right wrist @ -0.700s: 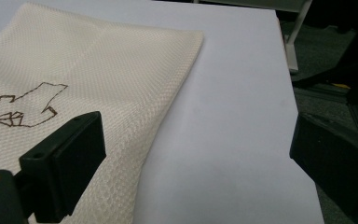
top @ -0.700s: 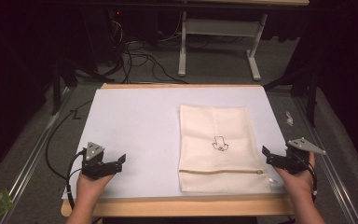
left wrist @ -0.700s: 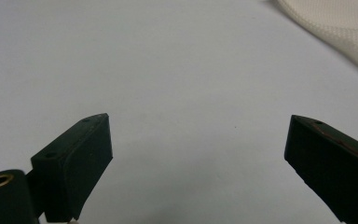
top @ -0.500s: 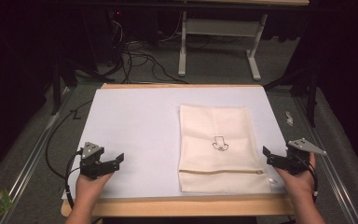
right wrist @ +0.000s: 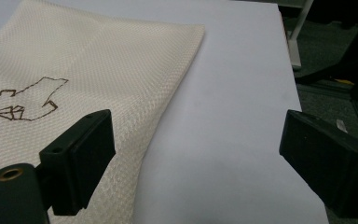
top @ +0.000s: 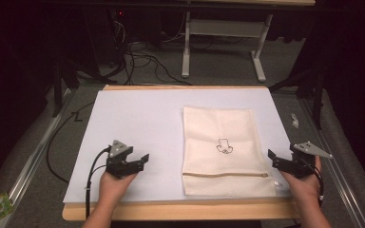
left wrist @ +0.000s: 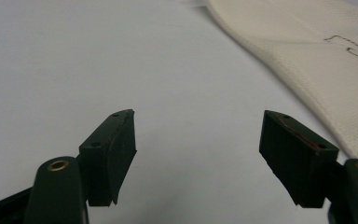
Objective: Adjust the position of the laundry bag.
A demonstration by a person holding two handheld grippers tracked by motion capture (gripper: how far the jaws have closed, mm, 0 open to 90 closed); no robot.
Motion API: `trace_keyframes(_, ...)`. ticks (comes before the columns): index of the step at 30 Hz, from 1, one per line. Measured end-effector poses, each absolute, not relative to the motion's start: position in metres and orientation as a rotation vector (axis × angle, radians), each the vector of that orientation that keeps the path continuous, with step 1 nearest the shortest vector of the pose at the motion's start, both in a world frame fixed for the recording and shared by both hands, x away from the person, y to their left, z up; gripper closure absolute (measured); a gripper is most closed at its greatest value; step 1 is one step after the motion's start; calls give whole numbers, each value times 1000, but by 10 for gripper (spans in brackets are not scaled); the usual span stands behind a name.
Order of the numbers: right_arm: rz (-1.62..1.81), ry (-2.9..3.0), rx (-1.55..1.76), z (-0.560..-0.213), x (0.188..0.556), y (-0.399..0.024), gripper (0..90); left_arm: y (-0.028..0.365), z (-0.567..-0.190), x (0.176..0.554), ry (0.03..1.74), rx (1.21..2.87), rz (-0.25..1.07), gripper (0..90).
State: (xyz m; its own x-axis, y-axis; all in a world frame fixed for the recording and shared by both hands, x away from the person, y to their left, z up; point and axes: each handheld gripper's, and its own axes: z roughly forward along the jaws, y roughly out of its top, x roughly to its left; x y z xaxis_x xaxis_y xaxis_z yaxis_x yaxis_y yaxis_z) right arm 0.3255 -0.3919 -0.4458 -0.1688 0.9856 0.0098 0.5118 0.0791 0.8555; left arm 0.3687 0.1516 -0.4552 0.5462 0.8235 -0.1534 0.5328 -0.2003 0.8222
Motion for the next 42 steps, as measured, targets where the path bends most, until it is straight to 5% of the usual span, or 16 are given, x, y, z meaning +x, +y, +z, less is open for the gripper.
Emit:
trace_keyframes(8, 1005, 1774, 1479, -447, 325, -390, 139, 79, -455, 381, 1025, 1925, 334, 272)
trace_keyframes(18, 1027, 1780, 1470, -447, 326, -392, 158, 0, -474, 417, 1076, 2041, 245, 455)
trace_keyframes(21, 1020, 1788, 1466, -447, 326, -392, 161, -7, -477, 416, 1124, 2031, 272, 588)
trace_keyframes(25, 1031, 1795, 1465, -446, 326, -391, 174, -6, -477, 415, 1113, 2033, 335, 856)
trace_keyframes(42, 1024, 1840, 1431, -447, 327, -380, 220, 89, -476, 419, 1293, 1904, 437, 882)
